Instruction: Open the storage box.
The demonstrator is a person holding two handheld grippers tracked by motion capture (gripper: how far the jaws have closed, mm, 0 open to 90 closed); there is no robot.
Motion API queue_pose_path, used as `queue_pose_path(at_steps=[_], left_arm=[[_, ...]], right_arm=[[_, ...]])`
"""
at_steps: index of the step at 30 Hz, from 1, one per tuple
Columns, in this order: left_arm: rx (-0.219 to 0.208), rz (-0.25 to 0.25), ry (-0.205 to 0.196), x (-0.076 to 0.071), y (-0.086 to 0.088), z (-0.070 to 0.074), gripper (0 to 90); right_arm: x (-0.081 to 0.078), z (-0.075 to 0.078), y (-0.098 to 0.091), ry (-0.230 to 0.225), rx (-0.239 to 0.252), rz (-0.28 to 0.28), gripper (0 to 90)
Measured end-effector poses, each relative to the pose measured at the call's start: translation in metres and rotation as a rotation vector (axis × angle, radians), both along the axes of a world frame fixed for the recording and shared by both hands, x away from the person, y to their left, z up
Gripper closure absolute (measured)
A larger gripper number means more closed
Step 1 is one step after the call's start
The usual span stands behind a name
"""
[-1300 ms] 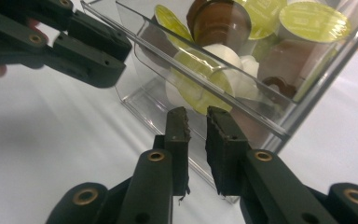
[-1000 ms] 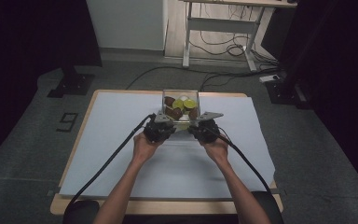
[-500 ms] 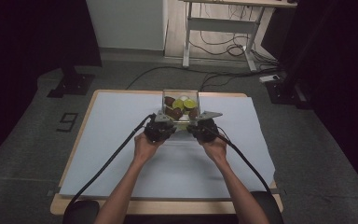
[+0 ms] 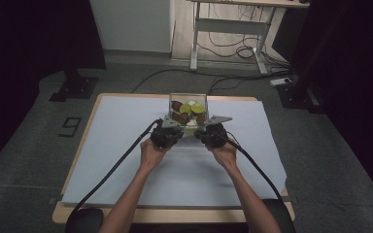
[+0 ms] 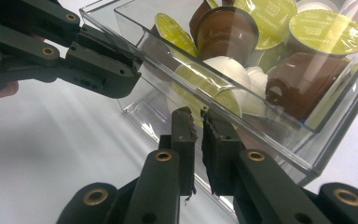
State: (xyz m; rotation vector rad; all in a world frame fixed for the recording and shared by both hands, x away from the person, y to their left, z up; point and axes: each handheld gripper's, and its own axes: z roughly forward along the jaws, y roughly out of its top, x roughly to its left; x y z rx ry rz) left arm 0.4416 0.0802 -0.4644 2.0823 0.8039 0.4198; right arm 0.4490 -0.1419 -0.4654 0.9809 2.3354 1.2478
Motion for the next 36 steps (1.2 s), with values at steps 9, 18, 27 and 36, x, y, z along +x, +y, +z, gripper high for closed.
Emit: queue_pose_path(at_steps=[9, 18, 27, 36], left_arm=[[-0.029, -0.008, 0.005, -0.005, 0.003, 0.000, 79.8], [-0.042, -0.019, 0.013, -0.012, 0.004, 0.000, 77.3], [-0.035, -0.034, 0.013, -0.020, 0.006, 0.000, 79.1], [-0.016, -0.037, 0.008, -0.029, 0.003, 0.000, 79.6]], right_arm=[[-0.006, 0.001, 0.001, 0.008, 0.008, 0.008, 79.9], [-0.014, 0.003, 0.003, 0.007, 0.008, 0.016, 79.6], [-0.022, 0.003, 0.004, 0.005, -0.003, 0.034, 78.8], [-0.030, 0.003, 0.003, 0.000, -0.013, 0.035, 78.6]])
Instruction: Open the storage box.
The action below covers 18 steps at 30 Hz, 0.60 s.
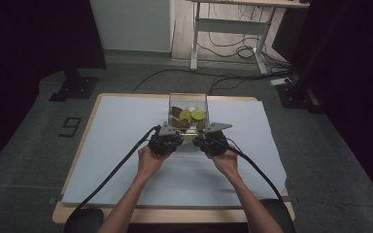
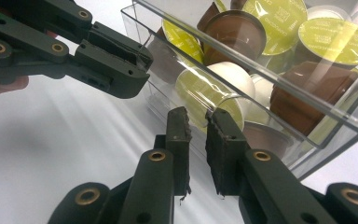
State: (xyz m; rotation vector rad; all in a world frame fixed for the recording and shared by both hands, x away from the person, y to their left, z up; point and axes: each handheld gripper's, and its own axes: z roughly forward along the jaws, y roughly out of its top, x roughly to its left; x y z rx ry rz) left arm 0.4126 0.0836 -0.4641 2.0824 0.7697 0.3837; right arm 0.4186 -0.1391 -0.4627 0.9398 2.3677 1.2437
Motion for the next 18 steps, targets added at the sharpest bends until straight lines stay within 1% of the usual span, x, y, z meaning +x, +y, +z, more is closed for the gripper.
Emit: queue_pose_path(at_steps=[5, 8, 18], left_arm=[[-0.011, 0.003, 0.004, -0.005, 0.000, 0.000, 79.7], [-0.012, 0.002, 0.004, -0.009, 0.000, 0.000, 79.8], [-0.014, -0.004, 0.010, -0.019, -0.001, -0.003, 79.7]], right_arm=[[-0.005, 0.001, 0.000, -0.004, -0.005, -0.001, 78.4], [-0.009, 0.001, -0.001, -0.003, -0.004, 0.001, 78.4], [-0.018, -0.001, 0.001, 0.006, -0.026, 0.007, 76.9]])
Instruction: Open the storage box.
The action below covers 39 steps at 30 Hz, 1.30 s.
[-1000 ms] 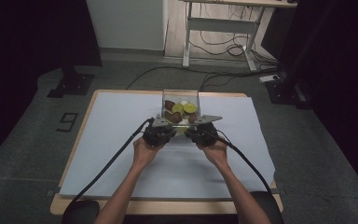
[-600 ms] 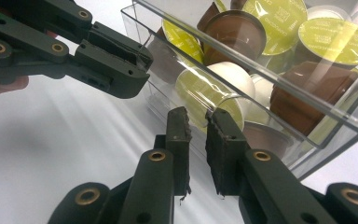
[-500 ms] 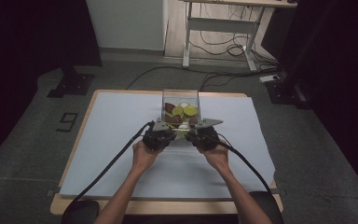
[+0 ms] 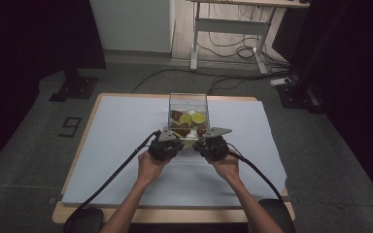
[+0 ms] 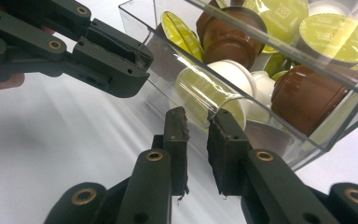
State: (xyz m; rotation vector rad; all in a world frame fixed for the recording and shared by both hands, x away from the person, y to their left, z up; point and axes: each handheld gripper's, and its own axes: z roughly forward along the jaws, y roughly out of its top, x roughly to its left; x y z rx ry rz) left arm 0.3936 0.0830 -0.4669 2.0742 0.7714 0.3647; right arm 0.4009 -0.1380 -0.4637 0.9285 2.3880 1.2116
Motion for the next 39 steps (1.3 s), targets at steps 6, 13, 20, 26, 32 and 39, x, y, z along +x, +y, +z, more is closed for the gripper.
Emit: queue_pose_path(at_steps=[6, 13, 20, 26, 32, 39], left_arm=[[-0.019, -0.004, 0.009, -0.006, 0.002, 0.000, 79.6], [-0.020, -0.006, 0.011, -0.014, 0.004, 0.001, 79.1], [-0.012, -0.014, 0.013, -0.021, 0.004, 0.002, 78.8], [-0.019, -0.024, 0.013, -0.028, 0.005, 0.001, 78.6], [-0.032, -0.030, 0.016, -0.033, 0.007, 0.000, 78.7], [-0.050, -0.042, 0.019, -0.040, 0.009, -0.001, 78.5]], right_arm=[[-0.006, 0.000, 0.001, 0.010, 0.001, 0.007, 76.2], [-0.012, 0.000, 0.003, 0.015, 0.008, 0.021, 75.7], [-0.019, 0.000, 0.003, 0.020, 0.015, 0.030, 75.7], [-0.026, 0.000, 0.002, 0.029, 0.022, 0.041, 75.8], [-0.031, 0.000, 0.002, 0.025, 0.015, 0.051, 75.8], [-0.040, 0.000, 0.001, 0.026, 0.016, 0.063, 75.8]])
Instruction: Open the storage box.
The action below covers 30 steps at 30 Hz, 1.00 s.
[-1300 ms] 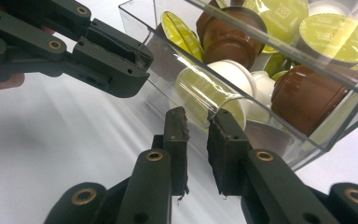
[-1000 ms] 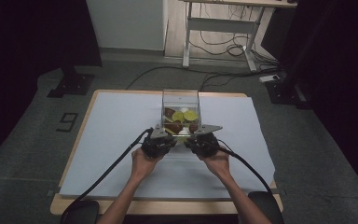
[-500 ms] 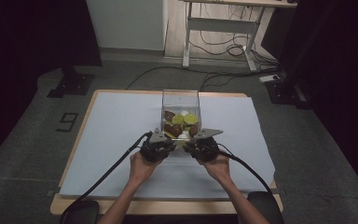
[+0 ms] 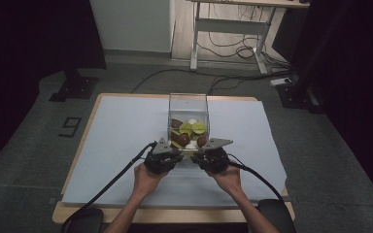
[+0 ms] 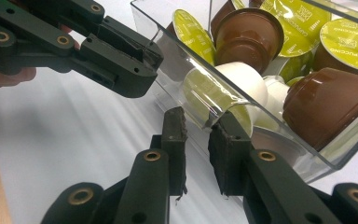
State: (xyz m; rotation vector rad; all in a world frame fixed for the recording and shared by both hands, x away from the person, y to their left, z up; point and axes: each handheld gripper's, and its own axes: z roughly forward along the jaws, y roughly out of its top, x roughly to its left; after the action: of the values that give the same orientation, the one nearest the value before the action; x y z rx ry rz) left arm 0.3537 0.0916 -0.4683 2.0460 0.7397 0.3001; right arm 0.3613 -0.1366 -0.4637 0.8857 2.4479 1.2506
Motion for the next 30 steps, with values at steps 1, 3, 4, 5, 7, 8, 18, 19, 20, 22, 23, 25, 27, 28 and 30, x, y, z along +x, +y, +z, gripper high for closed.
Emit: queue_pose_path(at_steps=[1, 3, 4, 5, 7, 8, 18, 19, 20, 22, 23, 25, 27, 28, 30], left_arm=[[-0.004, -0.002, 0.002, -0.001, 0.000, 0.000, 78.5], [-0.006, -0.006, 0.001, -0.003, 0.000, 0.000, 78.5], [-0.007, -0.010, 0.002, -0.005, 0.001, 0.000, 78.5], [-0.007, -0.010, 0.002, -0.005, 0.001, 0.000, 78.5], [-0.010, -0.016, 0.001, -0.009, 0.001, 0.000, 78.5], [-0.010, -0.016, 0.001, -0.009, 0.001, 0.000, 78.5], [-0.002, -0.030, -0.002, -0.018, 0.000, -0.001, 78.4], [-0.002, -0.030, -0.001, -0.019, 0.000, -0.001, 78.3], [-0.003, -0.029, 0.000, -0.019, 0.000, -0.002, 78.3], [-0.003, -0.031, 0.003, -0.021, 0.000, -0.002, 78.2], [-0.004, -0.031, 0.002, -0.022, 0.000, -0.002, 78.2], [-0.008, -0.031, 0.003, -0.023, 0.000, -0.002, 78.3], [-0.012, -0.034, 0.004, -0.025, -0.001, -0.003, 78.2], [-0.014, -0.036, 0.006, -0.026, -0.001, -0.003, 78.2], [-0.019, -0.040, 0.009, -0.027, -0.002, -0.004, 78.2]], right_arm=[[-0.001, 0.000, 0.000, 0.000, 0.000, 0.002, 75.8], [-0.002, 0.000, 0.000, 0.001, 0.000, 0.005, 75.8], [-0.004, 0.000, -0.001, 0.001, 0.000, 0.010, 75.8], [-0.005, 0.000, -0.001, 0.002, -0.001, 0.014, 75.8], [-0.007, 0.000, -0.001, 0.001, 0.000, 0.019, 75.8], [-0.008, 0.001, -0.002, 0.003, 0.002, 0.019, 75.9], [-0.016, 0.001, -0.003, 0.005, -0.005, 0.029, 75.8], [-0.017, 0.000, -0.003, 0.007, -0.007, 0.029, 75.8], [-0.018, 0.000, -0.003, 0.006, -0.008, 0.029, 75.8], [-0.019, 0.000, -0.003, 0.007, -0.009, 0.033, 75.8], [-0.020, 0.000, -0.003, 0.008, -0.010, 0.033, 75.8], [-0.022, 0.000, -0.003, 0.006, -0.013, 0.037, 75.8], [-0.023, 0.000, -0.003, 0.005, -0.017, 0.038, 75.7], [-0.024, 0.000, -0.004, 0.005, -0.019, 0.040, 75.7], [-0.026, 0.000, -0.005, 0.009, -0.015, 0.042, 75.7]])
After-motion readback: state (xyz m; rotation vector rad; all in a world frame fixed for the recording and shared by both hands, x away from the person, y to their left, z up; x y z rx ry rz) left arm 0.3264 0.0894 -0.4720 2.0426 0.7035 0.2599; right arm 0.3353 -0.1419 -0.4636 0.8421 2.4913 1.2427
